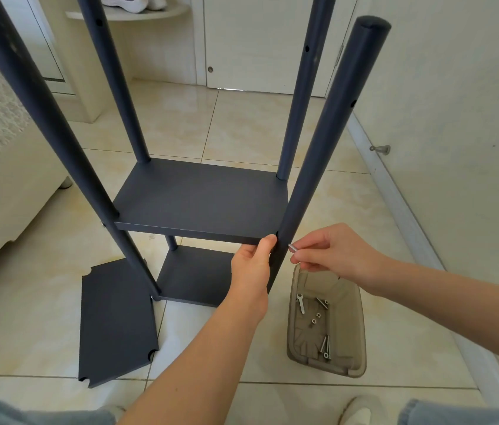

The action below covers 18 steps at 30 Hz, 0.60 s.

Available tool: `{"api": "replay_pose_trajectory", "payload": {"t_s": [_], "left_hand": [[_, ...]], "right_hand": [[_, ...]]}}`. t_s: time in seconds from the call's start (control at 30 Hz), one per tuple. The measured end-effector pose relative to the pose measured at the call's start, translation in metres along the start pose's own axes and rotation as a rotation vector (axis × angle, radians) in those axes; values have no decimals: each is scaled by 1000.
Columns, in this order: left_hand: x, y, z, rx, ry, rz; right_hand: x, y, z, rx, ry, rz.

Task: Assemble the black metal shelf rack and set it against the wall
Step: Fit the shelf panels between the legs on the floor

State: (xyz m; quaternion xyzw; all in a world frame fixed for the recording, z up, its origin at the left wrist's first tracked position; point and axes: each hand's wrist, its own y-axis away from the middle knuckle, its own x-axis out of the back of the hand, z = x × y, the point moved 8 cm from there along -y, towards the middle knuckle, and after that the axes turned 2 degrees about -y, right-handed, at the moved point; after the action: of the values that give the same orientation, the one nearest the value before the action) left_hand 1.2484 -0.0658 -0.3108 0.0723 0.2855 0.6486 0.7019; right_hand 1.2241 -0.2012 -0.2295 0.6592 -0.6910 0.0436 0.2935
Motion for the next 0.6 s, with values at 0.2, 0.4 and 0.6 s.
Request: {"api": "replay_pose_trajectory", "payload": {"t_s": [0.2, 0.4, 0.6], "left_hand": [[0, -3, 1, -16, -12, 1], [-1, -2, -1, -22, -23, 30], [2, -5, -1, -22, -28, 51]], "right_hand": [[2, 0, -9, 112, 144, 71], [2, 7, 6, 24, -124, 116], [-1, 7, 6, 24, -112, 148]]}}
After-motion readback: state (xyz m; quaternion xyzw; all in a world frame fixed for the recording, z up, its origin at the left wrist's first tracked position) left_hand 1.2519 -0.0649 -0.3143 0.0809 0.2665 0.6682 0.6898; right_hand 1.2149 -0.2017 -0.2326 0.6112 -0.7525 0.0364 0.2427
